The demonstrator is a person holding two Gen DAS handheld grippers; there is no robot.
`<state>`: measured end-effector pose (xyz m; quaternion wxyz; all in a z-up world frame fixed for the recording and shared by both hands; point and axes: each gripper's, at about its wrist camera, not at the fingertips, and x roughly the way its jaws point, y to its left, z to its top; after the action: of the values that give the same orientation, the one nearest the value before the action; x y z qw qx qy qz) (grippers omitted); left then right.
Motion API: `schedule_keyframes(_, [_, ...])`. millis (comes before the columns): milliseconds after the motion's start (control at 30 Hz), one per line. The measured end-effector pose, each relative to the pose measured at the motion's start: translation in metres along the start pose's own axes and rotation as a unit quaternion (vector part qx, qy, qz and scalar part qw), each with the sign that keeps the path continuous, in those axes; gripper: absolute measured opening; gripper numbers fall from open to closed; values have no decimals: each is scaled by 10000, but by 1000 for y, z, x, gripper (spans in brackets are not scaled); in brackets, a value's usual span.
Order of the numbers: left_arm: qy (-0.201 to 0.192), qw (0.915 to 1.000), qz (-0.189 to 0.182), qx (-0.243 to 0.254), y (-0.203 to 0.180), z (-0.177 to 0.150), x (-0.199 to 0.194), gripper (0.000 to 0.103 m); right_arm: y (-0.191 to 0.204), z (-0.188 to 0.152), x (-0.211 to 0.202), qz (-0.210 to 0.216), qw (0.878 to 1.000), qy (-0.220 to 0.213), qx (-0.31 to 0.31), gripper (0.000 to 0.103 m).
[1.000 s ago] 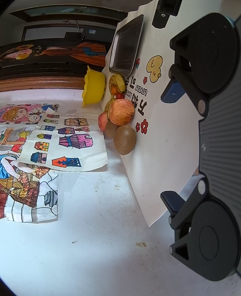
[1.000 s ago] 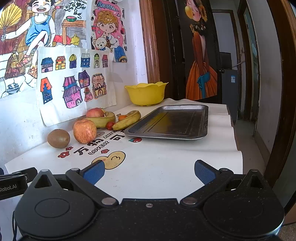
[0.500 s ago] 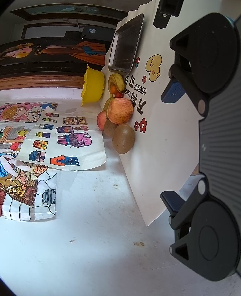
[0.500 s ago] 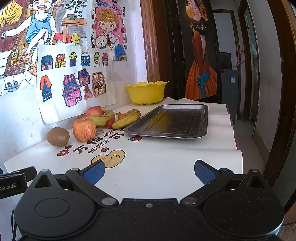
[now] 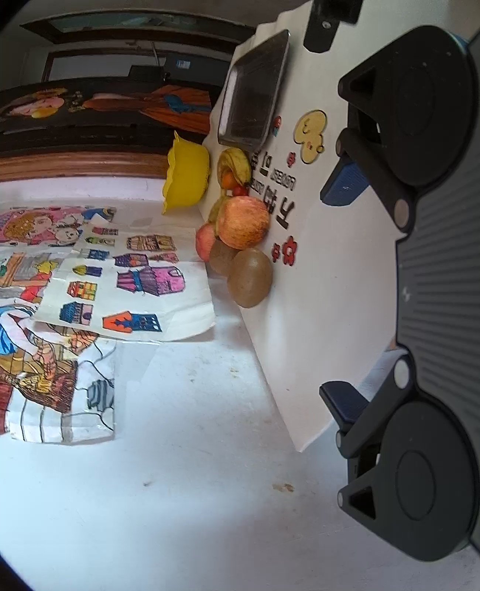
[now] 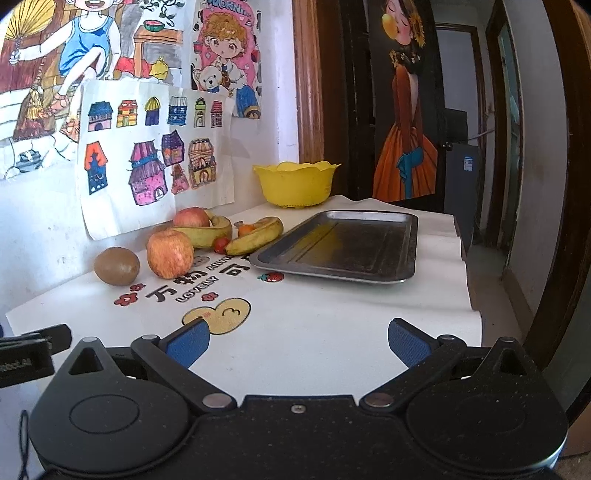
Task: Organize fruits
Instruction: 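Grasp the kiwi with the left tool while the right tool grasps the red apple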
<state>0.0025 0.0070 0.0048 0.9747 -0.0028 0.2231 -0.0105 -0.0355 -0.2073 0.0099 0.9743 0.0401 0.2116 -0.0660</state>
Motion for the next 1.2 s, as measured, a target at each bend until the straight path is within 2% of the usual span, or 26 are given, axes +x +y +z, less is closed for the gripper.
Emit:
schedule_keyframes(133, [-20, 9986, -522, 43, 14, 26, 2, 103, 1, 16, -13, 196, 9996, -202, -68, 102])
schedule_keyframes(200, [-122, 9974, -696, 138, 22, 43, 2, 103, 2, 27, -17, 386, 9992, -124, 35, 102])
schedule_keyframes(333, [-309, 9967, -695, 279, 33, 76, 6, 103, 1, 69, -20, 1238, 9904, 94, 605, 102])
schedule_keyframes(433, [-334, 9962, -733, 336, 41, 94, 14, 103, 4, 112, -18, 1639, 9829, 84, 838, 102])
schedule_keyframes(533, [-310, 9963, -680, 436, 43, 106, 28, 103, 12, 152, -8, 1790, 9810, 4, 748, 102])
schedule_keyframes(633, [-190, 9968, -669, 397, 43, 111, 45, 103, 29, 175, 18, 1979, 9796, -78, 346, 102])
schedule_keyframes(700, [-75, 9970, -662, 390, 41, 112, 58, 103, 44, 178, 40, 2077, 9782, -86, -10, 102])
schedule_keyframes(867, [179, 9965, -688, 451, 37, 102, 88, 103, 76, 164, 105, 2036, 9764, 200, -692, 102])
schedule_keyframes(1000, [328, 9951, -735, 572, 32, 93, 112, 103, 81, 146, 147, 2107, 9727, 540, -809, 102])
schedule_keyframes(1200, [483, 9917, -831, 852, 25, 81, 137, 103, 80, 119, 196, 2150, 9685, 1063, -665, 102])
